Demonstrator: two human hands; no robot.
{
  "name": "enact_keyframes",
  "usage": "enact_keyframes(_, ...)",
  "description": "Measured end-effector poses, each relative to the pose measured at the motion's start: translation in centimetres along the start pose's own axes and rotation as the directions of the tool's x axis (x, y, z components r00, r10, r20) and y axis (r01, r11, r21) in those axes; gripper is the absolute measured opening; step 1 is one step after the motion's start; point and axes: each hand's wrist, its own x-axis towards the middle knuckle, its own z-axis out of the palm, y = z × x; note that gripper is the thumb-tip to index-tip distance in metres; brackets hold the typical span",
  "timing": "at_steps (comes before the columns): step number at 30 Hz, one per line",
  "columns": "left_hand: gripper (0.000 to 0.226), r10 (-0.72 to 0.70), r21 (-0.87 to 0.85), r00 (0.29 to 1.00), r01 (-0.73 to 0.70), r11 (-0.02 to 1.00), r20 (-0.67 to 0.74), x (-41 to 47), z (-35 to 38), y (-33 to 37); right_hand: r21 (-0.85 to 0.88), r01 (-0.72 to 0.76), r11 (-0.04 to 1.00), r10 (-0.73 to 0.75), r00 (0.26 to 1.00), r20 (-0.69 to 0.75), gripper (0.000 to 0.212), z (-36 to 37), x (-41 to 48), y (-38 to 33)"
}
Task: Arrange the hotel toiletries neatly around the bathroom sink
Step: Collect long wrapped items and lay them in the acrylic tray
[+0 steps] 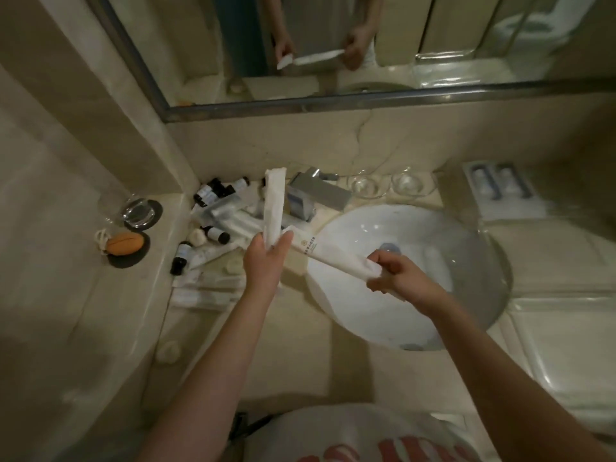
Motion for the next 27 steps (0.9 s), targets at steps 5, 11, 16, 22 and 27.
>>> enact_keyframes(5,0.015,0.031,0.010,0.975,-0.034,0.999,0.220,-1.2,6.0,2.6,0.098,-0.012,0.995,0.023,0.993,-0.113,0.024,-4.9,-2.9,2.9)
enact_keyframes(11,0.011,0.074,0.047,0.955,-0.091,0.995,0.286,-2.3,13.1,4.7,0.302,-0.028,0.953,0.140,0.924,-0.356,0.016,-10.4,-5.2,7.5)
enact_keyframes(16,0.012,0.103,-0.015,0.948,-0.104,0.994,0.301,-3.8,18.7,5.8,0.708,0.195,0.679,0.379,0.732,-0.566,0.025,-13.7,-6.3,10.1)
enact_keyframes(22,0.015,0.072,0.055,0.903,-0.105,0.993,0.424,-5.8,24.2,6.4,0.846,0.310,0.435,0.486,0.710,-0.509,0.007,-17.1,-6.0,11.5)
enact_keyframes(27,0.017,0.052,0.140,0.877,-0.134,0.981,0.477,-5.9,27.4,7.0,0.816,0.346,0.464,0.482,0.674,-0.560,0.002,-21.5,-5.9,12.4)
